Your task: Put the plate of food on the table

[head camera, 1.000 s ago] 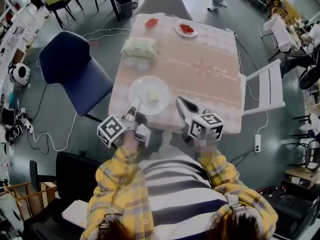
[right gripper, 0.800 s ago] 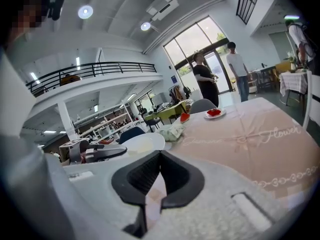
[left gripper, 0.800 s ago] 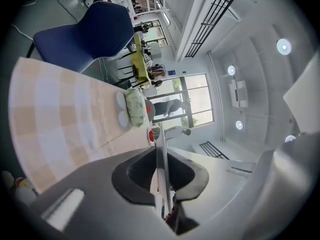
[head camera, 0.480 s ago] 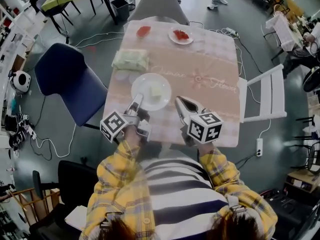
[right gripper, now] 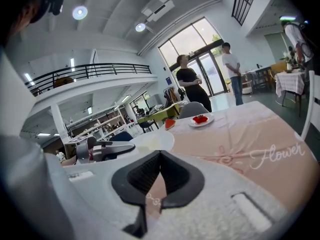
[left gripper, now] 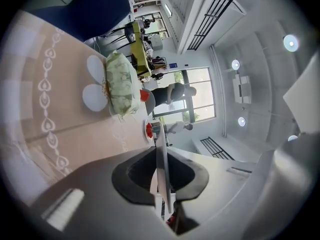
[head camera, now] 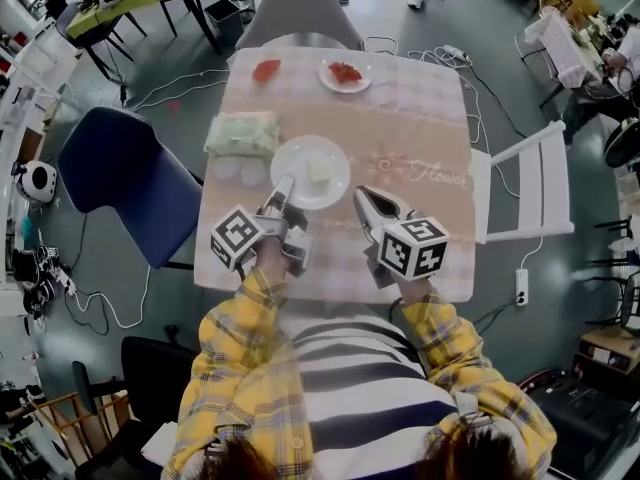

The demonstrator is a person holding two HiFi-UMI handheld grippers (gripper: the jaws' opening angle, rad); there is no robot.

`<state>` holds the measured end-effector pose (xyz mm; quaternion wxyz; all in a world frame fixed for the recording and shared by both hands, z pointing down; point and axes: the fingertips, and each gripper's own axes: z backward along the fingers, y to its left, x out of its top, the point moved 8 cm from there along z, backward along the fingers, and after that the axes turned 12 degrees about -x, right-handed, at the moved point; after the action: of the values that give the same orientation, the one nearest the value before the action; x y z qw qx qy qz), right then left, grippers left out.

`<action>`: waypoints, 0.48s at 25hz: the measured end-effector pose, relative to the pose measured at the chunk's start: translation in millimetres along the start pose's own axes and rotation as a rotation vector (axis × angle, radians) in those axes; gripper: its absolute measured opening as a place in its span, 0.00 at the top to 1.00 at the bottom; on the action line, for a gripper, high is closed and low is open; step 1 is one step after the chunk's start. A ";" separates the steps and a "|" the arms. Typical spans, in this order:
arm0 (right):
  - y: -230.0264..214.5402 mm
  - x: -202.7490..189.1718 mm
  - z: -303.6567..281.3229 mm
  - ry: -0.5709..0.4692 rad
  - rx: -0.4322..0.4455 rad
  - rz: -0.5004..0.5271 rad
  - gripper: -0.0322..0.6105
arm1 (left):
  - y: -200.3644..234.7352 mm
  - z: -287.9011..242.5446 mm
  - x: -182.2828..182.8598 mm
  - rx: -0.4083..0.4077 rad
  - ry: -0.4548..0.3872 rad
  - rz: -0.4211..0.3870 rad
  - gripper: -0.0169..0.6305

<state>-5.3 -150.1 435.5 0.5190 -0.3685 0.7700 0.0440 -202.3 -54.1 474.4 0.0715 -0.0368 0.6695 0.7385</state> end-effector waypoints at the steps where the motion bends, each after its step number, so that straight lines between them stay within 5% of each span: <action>1: -4.6 1.4 -1.7 -0.001 -0.011 -0.006 0.95 | 2.4 -6.2 -1.4 0.001 0.008 0.003 0.94; 12: -43.8 14.9 -17.4 -0.002 -0.130 -0.049 0.95 | 32.6 -69.6 -20.9 0.003 0.117 0.046 0.95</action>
<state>5.4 -197.4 444.9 0.4956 -0.4200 0.7558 0.0818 -189.5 -127.5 502.6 0.0153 -0.0646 0.6744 0.7353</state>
